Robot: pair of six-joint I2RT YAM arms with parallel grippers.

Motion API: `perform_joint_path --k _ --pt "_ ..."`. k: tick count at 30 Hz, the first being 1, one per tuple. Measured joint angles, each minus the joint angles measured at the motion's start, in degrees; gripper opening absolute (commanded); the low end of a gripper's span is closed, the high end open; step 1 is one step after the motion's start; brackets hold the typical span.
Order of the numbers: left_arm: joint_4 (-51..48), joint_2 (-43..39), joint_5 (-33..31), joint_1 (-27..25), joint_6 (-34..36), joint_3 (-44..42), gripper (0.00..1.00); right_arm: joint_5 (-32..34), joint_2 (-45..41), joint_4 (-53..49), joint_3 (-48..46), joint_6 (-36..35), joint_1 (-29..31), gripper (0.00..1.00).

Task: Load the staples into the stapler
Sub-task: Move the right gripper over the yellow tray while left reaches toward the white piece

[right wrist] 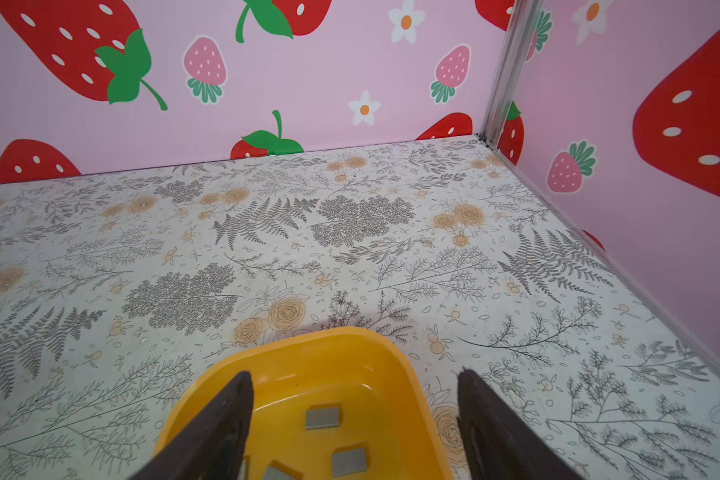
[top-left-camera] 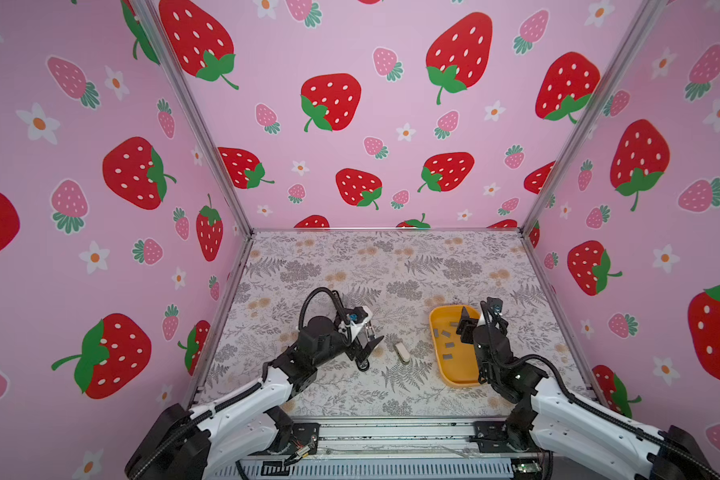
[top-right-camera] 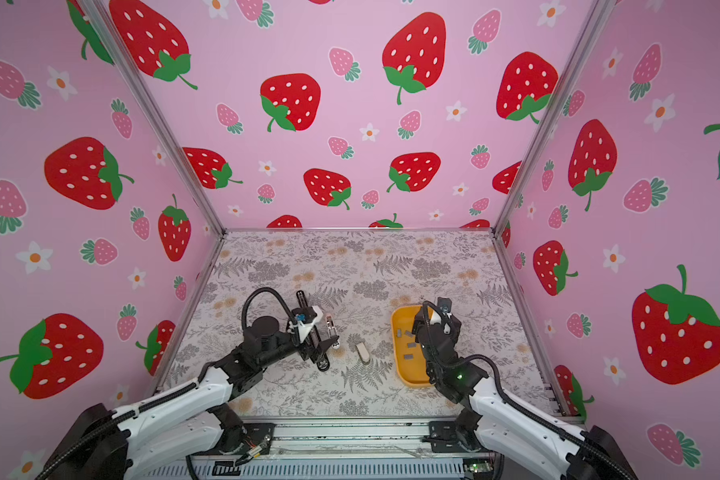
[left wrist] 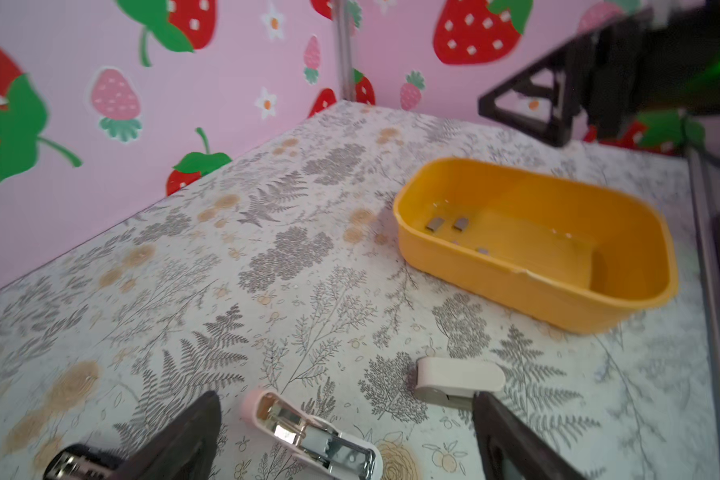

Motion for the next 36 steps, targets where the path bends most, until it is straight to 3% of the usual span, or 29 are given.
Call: perform_joint_path --k 7,14,24,36 --pt "-13.14 13.7 9.62 -5.07 22.23 9.33 0.92 -1.9 -3.15 4.44 -4.52 -2.05 -4.22 0.81" --pt "-24.74 20.96 12.5 -5.77 36.15 18.93 0.92 -2.99 1.62 9.66 -5.92 -2.64 -5.6 0.8" --pt "-34.29 31.74 11.78 -6.73 46.69 29.22 0.81 -3.21 6.51 12.57 -5.92 -3.26 -5.6 0.78" --pt "-40.06 40.94 8.46 -8.79 51.54 37.42 0.61 -3.23 6.21 13.4 -5.92 -3.3 -5.6 0.78"
